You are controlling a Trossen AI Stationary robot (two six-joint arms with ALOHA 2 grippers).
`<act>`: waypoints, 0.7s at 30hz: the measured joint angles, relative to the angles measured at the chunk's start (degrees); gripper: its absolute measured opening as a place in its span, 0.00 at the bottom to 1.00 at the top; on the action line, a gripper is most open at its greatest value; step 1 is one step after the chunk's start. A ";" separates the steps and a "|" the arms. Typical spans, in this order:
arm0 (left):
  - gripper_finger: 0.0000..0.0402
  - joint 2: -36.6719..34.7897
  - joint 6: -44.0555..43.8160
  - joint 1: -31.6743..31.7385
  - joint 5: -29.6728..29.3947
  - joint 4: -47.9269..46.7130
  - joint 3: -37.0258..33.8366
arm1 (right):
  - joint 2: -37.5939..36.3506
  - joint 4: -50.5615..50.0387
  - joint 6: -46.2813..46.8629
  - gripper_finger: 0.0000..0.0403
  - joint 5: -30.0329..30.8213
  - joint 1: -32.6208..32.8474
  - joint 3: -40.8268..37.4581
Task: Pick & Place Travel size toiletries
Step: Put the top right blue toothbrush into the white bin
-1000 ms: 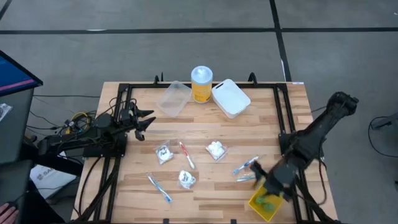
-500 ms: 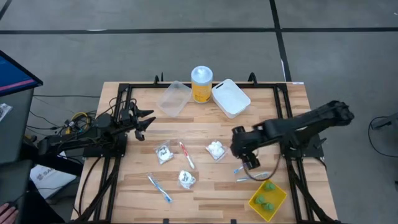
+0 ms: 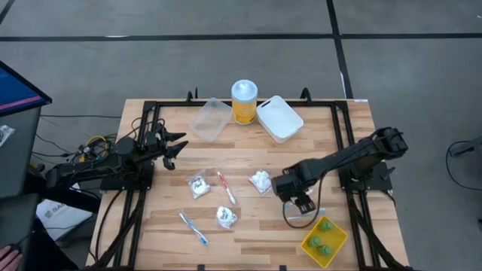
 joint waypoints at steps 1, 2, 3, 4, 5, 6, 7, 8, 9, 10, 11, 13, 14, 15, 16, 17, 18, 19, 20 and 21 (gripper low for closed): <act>0.38 0.00 -0.01 -0.01 0.00 0.02 0.00 | -0.03 0.32 0.60 0.55 -0.41 0.51 -1.13; 0.38 -0.02 -0.02 0.00 0.00 0.04 0.00 | -0.10 1.05 1.18 0.55 -0.73 0.91 -2.25; 0.38 0.00 -0.01 -0.01 0.02 0.04 -0.01 | -0.37 2.01 1.46 0.55 -0.86 1.16 -3.47; 0.38 -0.01 -0.02 -0.01 0.02 0.04 -0.02 | -0.89 2.62 1.49 0.55 -0.59 1.23 -4.71; 0.38 0.00 -0.02 0.00 0.02 0.07 0.00 | -1.52 3.23 1.47 0.55 -0.29 1.13 -5.84; 0.38 0.00 -0.02 0.00 0.02 0.07 0.00 | -2.06 4.58 1.31 0.55 -0.20 0.81 -6.92; 0.38 0.00 -0.02 -0.01 0.04 0.07 -0.01 | -2.39 6.12 1.23 0.55 -0.17 0.48 -8.12; 0.38 0.00 -0.02 0.00 0.04 0.09 0.00 | -2.52 7.52 1.24 0.55 -0.02 0.16 -9.43; 0.38 -0.02 -0.01 -0.01 0.04 0.12 0.00 | -2.53 8.68 1.26 0.55 0.06 -0.16 -10.79; 0.38 0.00 -0.02 -0.02 0.04 0.11 -0.02 | -2.53 10.00 1.43 0.55 0.07 -0.42 -12.21; 0.38 0.00 -0.01 -0.01 0.07 0.11 0.00 | -2.40 11.49 1.68 0.55 0.20 -0.54 -13.51; 0.38 -0.01 0.00 -0.01 0.07 0.15 -0.01 | -2.38 13.71 2.64 0.55 0.26 -0.32 -15.78; 0.38 -0.02 -0.02 -0.02 0.12 0.17 0.00 | -2.57 14.45 2.98 0.55 0.55 -0.02 -16.67; 0.38 -0.02 -0.01 -0.01 0.25 0.17 0.00 | -2.59 14.89 3.29 0.55 1.35 0.33 -16.99; 0.38 -0.01 -0.01 -0.01 0.26 0.17 0.00 | -2.67 15.10 3.65 0.55 2.41 0.70 -17.16; 0.38 -0.02 -0.02 -0.02 0.24 0.21 0.00 | -2.60 15.10 4.02 0.54 3.80 0.90 -17.07; 0.38 -0.02 0.00 0.00 0.26 0.26 0.00 | -2.86 15.10 4.06 0.52 4.88 1.14 -17.03; 0.38 -0.02 0.00 -0.02 0.24 0.28 0.00 | -3.15 15.21 4.04 0.50 5.52 1.25 -17.06; 0.38 0.00 0.00 -0.02 0.24 0.34 -0.01 | -3.30 15.43 4.03 0.46 5.59 1.13 -17.06; 0.38 0.00 -0.01 -0.01 0.24 0.41 0.00 | -3.35 15.69 4.05 0.41 5.56 0.95 -17.06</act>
